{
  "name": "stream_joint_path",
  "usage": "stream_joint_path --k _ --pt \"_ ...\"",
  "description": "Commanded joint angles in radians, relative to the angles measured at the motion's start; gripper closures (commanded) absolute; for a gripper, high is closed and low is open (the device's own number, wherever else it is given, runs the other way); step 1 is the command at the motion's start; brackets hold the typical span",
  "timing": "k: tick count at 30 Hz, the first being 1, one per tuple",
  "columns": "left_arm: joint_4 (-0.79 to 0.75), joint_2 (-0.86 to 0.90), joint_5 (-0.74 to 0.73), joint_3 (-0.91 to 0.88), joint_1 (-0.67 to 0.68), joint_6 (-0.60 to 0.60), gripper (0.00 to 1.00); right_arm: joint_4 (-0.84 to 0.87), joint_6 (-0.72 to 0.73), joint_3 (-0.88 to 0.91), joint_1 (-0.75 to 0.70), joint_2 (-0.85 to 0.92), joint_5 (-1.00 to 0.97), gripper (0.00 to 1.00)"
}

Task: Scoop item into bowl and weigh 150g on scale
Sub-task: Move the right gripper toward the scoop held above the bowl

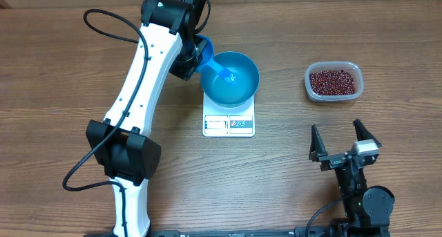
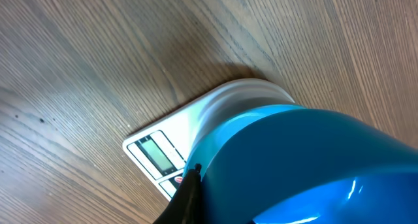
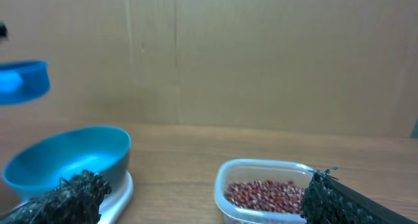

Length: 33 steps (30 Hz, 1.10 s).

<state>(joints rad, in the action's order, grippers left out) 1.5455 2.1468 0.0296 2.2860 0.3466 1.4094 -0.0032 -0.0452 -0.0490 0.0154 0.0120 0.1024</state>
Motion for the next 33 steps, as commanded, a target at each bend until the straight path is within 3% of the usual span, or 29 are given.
stream_joint_path --k 1,10,18,28,33 --pt "0.002 -0.042 -0.005 0.028 0.017 0.075 0.96 -0.045 0.113 -0.135 0.001 -0.007 0.011 0.0" --pt "-0.002 -0.042 -0.005 0.028 0.023 0.081 0.96 -0.265 0.18 -0.42 -0.011 0.157 0.013 0.0" --pt "-0.002 -0.042 -0.005 0.028 0.023 0.097 0.96 -0.419 0.285 -0.689 -0.011 0.539 0.12 0.0" --pt "-0.006 -0.042 -0.057 0.028 0.023 0.109 0.96 -0.165 0.299 -0.743 -0.011 0.936 0.62 0.0" --pt "-0.002 -0.042 -0.06 0.028 0.023 0.109 0.96 -0.003 0.536 -0.743 -0.011 1.093 0.771 0.0"
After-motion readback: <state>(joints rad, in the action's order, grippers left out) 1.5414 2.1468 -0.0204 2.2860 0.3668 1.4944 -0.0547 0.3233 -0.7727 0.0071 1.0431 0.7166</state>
